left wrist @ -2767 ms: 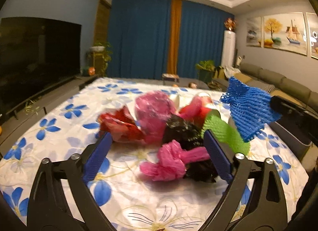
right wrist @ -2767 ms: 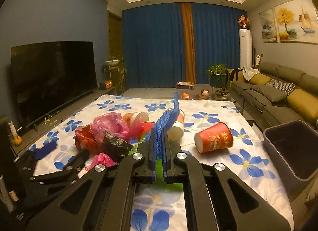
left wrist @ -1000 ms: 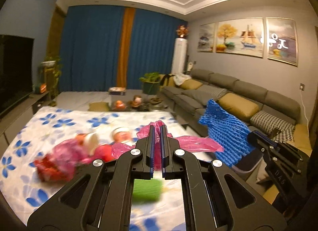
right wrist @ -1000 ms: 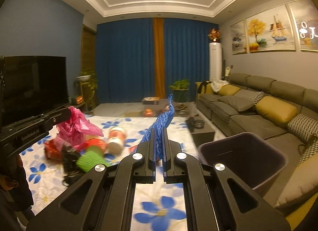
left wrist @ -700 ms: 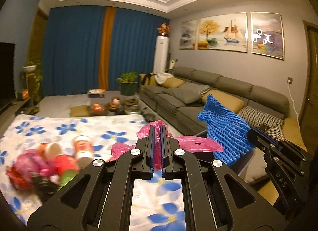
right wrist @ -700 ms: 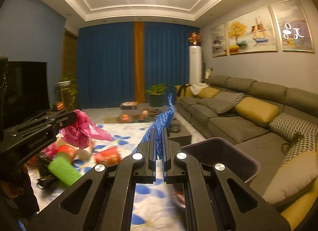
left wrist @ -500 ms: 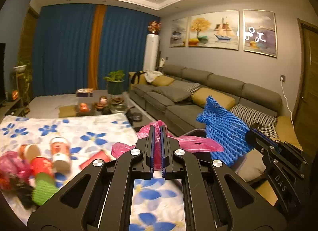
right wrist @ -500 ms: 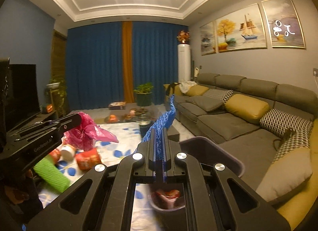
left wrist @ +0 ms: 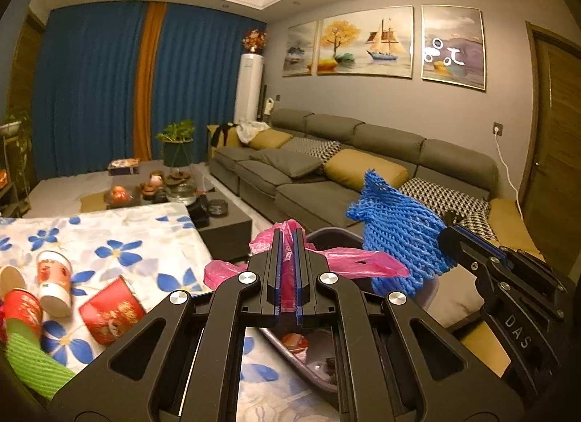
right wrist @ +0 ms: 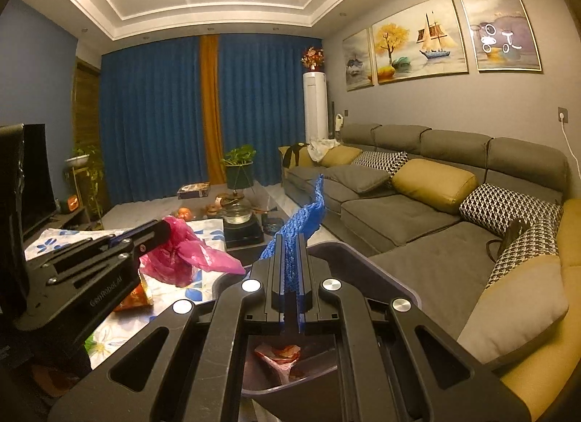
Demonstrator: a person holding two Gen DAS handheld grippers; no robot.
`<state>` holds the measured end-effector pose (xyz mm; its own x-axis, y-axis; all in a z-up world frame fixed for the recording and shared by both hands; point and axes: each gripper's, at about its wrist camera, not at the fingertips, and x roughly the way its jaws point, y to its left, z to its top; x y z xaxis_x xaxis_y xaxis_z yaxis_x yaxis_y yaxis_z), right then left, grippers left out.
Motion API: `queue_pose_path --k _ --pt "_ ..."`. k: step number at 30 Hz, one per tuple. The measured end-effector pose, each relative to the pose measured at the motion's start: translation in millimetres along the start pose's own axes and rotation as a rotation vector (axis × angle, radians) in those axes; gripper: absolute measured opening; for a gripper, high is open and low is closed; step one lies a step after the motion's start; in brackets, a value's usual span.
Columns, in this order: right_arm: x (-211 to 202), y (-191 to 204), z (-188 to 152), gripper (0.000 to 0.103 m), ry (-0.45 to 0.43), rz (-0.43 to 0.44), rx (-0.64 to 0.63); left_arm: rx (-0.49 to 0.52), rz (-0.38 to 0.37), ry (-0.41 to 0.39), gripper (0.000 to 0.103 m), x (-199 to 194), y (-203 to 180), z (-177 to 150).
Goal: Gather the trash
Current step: 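Carry the blue sleeve and pink bag over the grey bin and open both tools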
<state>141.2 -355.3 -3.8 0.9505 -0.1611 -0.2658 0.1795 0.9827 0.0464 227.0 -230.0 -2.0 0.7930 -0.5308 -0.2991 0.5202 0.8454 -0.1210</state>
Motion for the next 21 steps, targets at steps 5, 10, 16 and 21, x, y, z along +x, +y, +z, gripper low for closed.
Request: queue_pose_path --k 5,10,16,21 --pt "4.5 -2.4 0.3 0.006 0.005 -0.007 0.003 -0.001 -0.007 0.007 0.005 10.8 -2.4 -3.9" --pt "10.1 -6.9 -0.6 0.006 0.009 -0.016 0.008 -0.005 -0.022 0.013 0.005 20.0 -2.2 -3.6" --pt "19.2 -10.7 0.1 0.006 0.024 -0.012 0.029 -0.020 -0.056 0.018 0.006 31.8 -4.1 -5.2" --pt "24.7 -20.7 0.3 0.019 0.038 -0.008 0.058 -0.030 -0.084 0.054 0.043 43.1 0.3 -9.6"
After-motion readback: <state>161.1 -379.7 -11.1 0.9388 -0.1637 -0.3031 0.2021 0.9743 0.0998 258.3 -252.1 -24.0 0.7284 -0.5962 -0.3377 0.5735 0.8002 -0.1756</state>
